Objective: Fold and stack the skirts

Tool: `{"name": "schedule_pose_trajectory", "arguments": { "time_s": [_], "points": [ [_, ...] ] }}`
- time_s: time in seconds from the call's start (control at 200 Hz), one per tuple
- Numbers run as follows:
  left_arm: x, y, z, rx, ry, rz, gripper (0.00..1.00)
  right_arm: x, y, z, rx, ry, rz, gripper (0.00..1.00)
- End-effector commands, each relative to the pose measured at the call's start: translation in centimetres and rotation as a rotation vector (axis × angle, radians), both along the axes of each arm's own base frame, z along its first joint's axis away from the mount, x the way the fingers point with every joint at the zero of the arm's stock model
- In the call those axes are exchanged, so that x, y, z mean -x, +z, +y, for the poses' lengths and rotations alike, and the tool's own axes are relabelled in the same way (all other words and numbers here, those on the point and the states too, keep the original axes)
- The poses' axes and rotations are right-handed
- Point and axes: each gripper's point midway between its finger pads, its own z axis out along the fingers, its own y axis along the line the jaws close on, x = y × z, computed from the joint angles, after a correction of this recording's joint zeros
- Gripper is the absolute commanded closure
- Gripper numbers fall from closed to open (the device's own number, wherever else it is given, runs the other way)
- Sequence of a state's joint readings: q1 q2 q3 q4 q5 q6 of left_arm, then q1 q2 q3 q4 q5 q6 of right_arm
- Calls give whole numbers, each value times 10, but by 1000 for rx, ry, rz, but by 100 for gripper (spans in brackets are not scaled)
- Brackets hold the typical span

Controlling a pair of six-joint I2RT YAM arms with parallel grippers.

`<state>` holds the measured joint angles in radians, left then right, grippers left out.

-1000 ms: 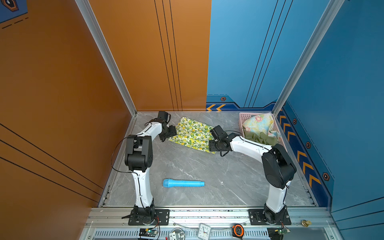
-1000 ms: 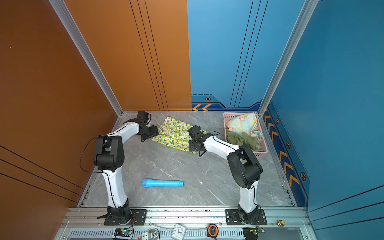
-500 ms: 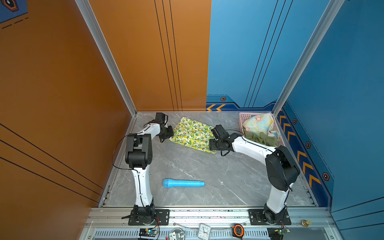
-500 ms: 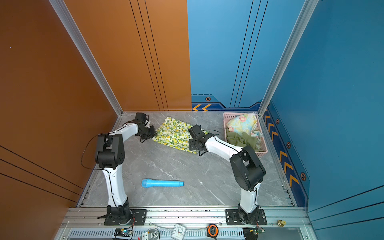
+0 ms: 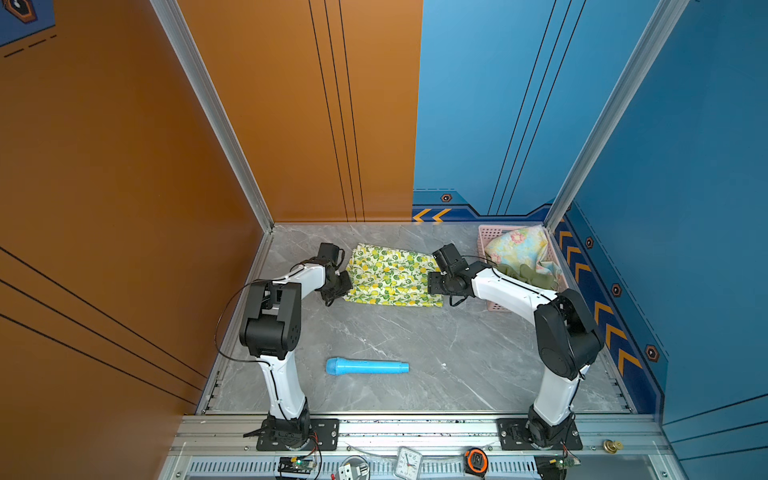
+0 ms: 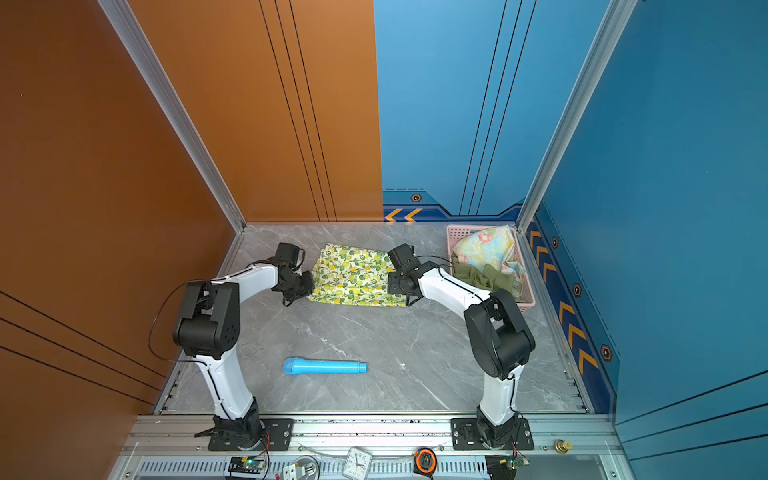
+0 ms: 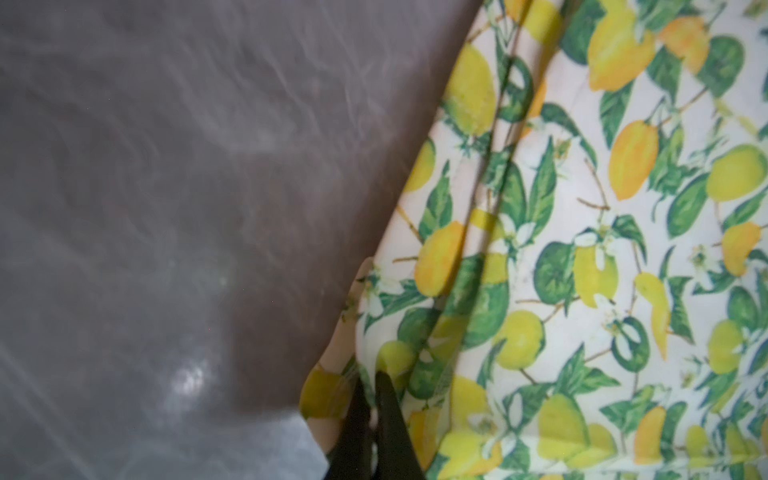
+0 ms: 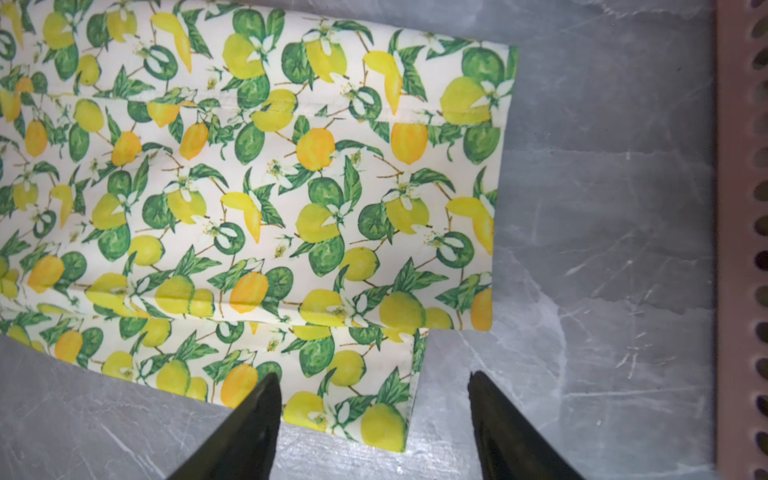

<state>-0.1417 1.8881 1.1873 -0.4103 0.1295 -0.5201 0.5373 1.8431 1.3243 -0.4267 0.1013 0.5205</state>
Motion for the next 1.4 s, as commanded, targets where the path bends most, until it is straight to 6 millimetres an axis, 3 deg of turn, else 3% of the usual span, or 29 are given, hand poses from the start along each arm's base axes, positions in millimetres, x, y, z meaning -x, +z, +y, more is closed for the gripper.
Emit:
{"name": "schedule_pose_trajectory", "arguments": {
  "time_s": [0.0,0.11,0.16,0.23,0.345,0.591,0.971,1.081,1.322,1.397],
  "points": [
    [48,-8,-5,-48,25,89,90,-6,14,-4,-21,-5,-27,27],
    [65,-3,-4,-14,45,81,58,-8,8,-12,-29,-40,-10,28],
    [66,1,-1,-2,58,71,50,-8,4,-15,-31,-51,0,28],
    [64,9,2,24,77,53,44,-8,0,-18,-37,-68,13,28],
    [55,24,-1,99,103,14,43,-10,-5,-22,-53,-85,23,28],
    [43,38,-25,196,101,-21,46,-19,-16,-33,-63,-134,45,29],
    [31,21,-61,255,73,-37,50,-25,-29,-37,-62,-155,61,29],
    [26,17,-63,246,65,-53,63,-25,-35,-41,-48,-167,70,30],
    [20,20,-62,233,52,-76,100,-30,-46,-53,-33,-204,78,31],
    [20,21,-62,231,47,-82,100,-34,-48,-58,-35,-217,77,32]
  ]
}}
